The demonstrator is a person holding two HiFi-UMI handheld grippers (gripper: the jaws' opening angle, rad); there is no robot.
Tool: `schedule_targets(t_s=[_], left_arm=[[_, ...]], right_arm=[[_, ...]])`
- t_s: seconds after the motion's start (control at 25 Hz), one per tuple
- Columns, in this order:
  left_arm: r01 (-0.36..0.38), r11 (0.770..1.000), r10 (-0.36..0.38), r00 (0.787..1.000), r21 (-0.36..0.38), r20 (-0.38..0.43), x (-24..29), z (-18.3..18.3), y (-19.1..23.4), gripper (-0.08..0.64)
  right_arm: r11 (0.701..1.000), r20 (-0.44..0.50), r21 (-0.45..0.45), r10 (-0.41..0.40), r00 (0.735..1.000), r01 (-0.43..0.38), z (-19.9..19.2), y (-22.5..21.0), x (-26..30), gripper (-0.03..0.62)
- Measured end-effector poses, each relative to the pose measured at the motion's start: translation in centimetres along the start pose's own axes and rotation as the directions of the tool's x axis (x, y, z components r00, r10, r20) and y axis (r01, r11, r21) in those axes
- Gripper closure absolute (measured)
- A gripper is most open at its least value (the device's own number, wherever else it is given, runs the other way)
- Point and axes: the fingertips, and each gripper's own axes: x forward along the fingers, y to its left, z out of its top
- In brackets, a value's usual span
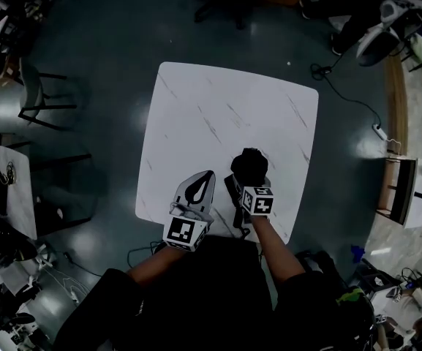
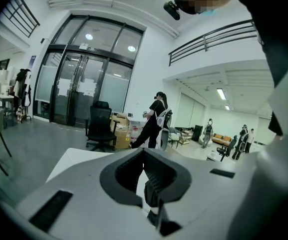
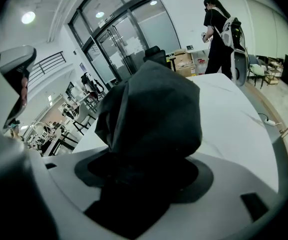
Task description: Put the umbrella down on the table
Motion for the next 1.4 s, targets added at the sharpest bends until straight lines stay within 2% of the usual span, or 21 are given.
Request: schedule_targets(t_s=[0.12, 0.24, 0.4, 0.76, 1.0, 1.16, 1.4], left_arm=[[-0.002, 1.000, 0.002, 1.000, 0.000, 0.008, -0.2, 0.2, 0.2, 0.552], [-0.029, 0.999, 0.029, 0.999, 0.022, 0.040, -0.7, 0.9, 0.7, 0.552], [-0.037, 0.999, 0.036, 0.999, 0.035, 0.018, -1.0, 0.8, 1.2, 0.552], [-0.033, 0.999, 0.032, 0.999, 0.011, 0.026, -1.7, 1.0, 1.8, 0.552], [-0.034, 0.999, 0.034, 0.999, -0.009, 0.025, -2.8, 0.8, 2.7, 0.552], [-0.007, 1.000, 0.007, 0.999, -0.008, 0.031, -3.6, 0.7, 2.7, 0.553], [0.043, 0.999, -0.042, 0.998, -0.004, 0.056, -5.1, 0.9, 2.0, 0.553]], right_arm=[[0.998, -0.018, 0.053, -0.018, 1.000, 0.019, -0.7, -0.7, 0.5, 0.258], [0.998, -0.046, 0.059, -0.031, 0.998, 0.034, -1.5, -1.0, 1.3, 0.256], [0.996, -0.087, 0.071, -0.048, 0.995, 0.054, -2.7, -1.5, 2.2, 0.255], [0.988, -0.107, 0.109, -0.101, 0.989, 0.112, -3.1, -2.5, 2.9, 0.245], [0.988, -0.107, 0.104, -0.103, 0.989, 0.114, -3.3, -2.0, 2.3, 0.238], [0.987, -0.060, 0.083, -0.134, 0.989, 0.139, -2.2, -1.3, 0.3, 0.238], [0.987, 0.027, 0.090, -0.135, 0.991, 0.132, -1.4, 1.2, -3.3, 0.238]])
